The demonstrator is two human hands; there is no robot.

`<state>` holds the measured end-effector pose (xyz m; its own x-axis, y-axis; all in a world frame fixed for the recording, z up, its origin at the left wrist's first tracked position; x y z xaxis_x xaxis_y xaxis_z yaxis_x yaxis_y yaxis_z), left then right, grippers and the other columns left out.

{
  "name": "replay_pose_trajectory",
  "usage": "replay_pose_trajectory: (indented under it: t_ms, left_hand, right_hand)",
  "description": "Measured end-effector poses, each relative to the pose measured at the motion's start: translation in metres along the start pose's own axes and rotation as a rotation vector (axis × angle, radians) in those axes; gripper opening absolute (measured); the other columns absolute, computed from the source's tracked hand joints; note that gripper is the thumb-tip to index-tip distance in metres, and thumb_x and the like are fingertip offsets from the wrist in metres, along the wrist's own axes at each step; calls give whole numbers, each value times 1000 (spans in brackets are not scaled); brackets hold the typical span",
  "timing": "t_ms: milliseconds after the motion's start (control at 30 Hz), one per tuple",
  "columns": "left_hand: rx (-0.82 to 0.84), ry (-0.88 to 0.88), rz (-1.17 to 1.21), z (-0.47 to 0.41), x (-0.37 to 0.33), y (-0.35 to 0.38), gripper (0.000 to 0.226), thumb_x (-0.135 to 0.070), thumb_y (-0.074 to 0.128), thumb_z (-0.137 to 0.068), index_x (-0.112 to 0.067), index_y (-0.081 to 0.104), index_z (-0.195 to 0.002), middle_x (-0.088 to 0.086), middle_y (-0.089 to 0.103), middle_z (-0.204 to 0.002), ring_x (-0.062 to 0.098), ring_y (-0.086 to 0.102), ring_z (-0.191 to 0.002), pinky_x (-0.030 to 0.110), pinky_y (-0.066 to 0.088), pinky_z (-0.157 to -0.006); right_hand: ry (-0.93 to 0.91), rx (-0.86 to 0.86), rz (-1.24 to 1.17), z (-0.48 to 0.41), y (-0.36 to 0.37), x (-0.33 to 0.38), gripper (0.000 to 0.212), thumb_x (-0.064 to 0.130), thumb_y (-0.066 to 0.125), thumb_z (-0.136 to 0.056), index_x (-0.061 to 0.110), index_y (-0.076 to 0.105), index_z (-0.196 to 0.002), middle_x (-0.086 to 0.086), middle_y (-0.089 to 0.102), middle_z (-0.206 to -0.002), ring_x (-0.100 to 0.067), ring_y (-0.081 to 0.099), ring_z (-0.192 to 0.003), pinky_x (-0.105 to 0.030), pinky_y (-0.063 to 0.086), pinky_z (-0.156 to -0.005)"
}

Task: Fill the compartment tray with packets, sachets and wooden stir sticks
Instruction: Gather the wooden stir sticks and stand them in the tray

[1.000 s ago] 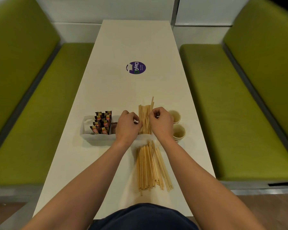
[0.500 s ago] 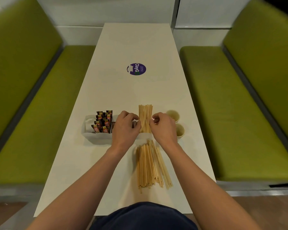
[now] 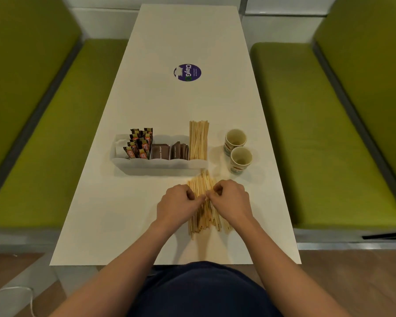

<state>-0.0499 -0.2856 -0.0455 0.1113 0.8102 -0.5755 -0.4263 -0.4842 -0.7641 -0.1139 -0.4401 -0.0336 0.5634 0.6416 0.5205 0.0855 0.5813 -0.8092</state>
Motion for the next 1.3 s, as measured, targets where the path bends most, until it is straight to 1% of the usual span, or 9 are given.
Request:
replay_pose_trajectory:
  t_ms: [233,400,600,700,800,900,1000,1167,1300]
  left_hand:
    - [22,-96,47,0,-2,2,20,-40,68,-79,-23,68,-69,-9,65,-69,15,64,-71,32,55,-65]
    - [31,-145,174,-2,4,-2,22,-31,72,-81,-19,74,-64,-2,70,-65,16,67,-69,37,59,-68]
    - [91,-207,292,0,6,-7,13,-31,77,-87,-20,78,-80,1,74,-75,22,71,-67,35,63,-58]
    - [124,-232,342,-1,7,-10,13,-26,79,-86,-13,80,-90,3,72,-78,18,68,-66,27,58,-52]
    - [138,-231,389,-2,7,-15,12,-23,79,-86,-11,80,-89,6,73,-80,18,69,-70,24,56,-52]
    - [142,-193,425,-3,2,-26,12,-23,76,-90,-12,79,-93,5,74,-83,17,69,-70,23,55,-53]
    - [102,-65,498,-10,-16,-47,7,-22,71,-94,-18,77,-97,3,74,-86,15,68,-73,24,57,-57]
    - [-93,118,563,-44,-55,-92,11,-22,71,-95,-14,77,-100,5,74,-82,13,68,-69,28,60,-59]
    - [-202,169,497,-79,-74,-103,18,-25,71,-95,-12,77,-105,6,73,-78,17,70,-64,37,64,-62]
  right_hand:
    - [68,22,3,-5,7,3,15,34,68,-86,20,73,-88,2,70,-88,-23,66,-84,-34,53,-70]
    - [124,23,-108,-6,8,-2,15,30,68,-80,21,71,-68,3,68,-73,-19,63,-72,-29,41,-56]
    - [154,32,-192,-5,5,-5,14,31,72,-80,22,71,-70,5,69,-73,-18,65,-75,-35,55,-71]
    - [152,45,-215,-5,3,-5,13,30,72,-81,23,72,-70,5,70,-75,-18,67,-77,-39,57,-76]
    - [147,48,-264,-4,0,-5,10,29,71,-81,24,73,-73,7,71,-76,-17,68,-78,-41,59,-78]
    - [120,22,-357,-2,-7,-5,8,27,71,-81,27,73,-74,11,72,-75,-12,68,-77,-41,60,-79]
    - [86,-11,-467,0,-16,-5,10,27,71,-83,29,74,-74,13,72,-72,-10,70,-72,-43,62,-76]
    - [31,-70,-648,3,-34,2,8,22,70,-89,24,74,-82,12,72,-76,-13,72,-69,-42,64,-74]
    - [-4,-129,-744,2,-46,9,4,22,73,-91,23,75,-88,6,73,-78,-14,71,-70,-42,64,-73]
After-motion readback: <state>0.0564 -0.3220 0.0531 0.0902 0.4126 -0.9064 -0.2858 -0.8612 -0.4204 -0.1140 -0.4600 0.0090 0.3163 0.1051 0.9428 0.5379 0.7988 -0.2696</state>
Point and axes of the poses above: each hand's wrist, its own z-axis away from the middle knuckle, its own y-axis out of the palm, x = y × z, the point moved 6 cm from there along -z, towards the middle knuckle
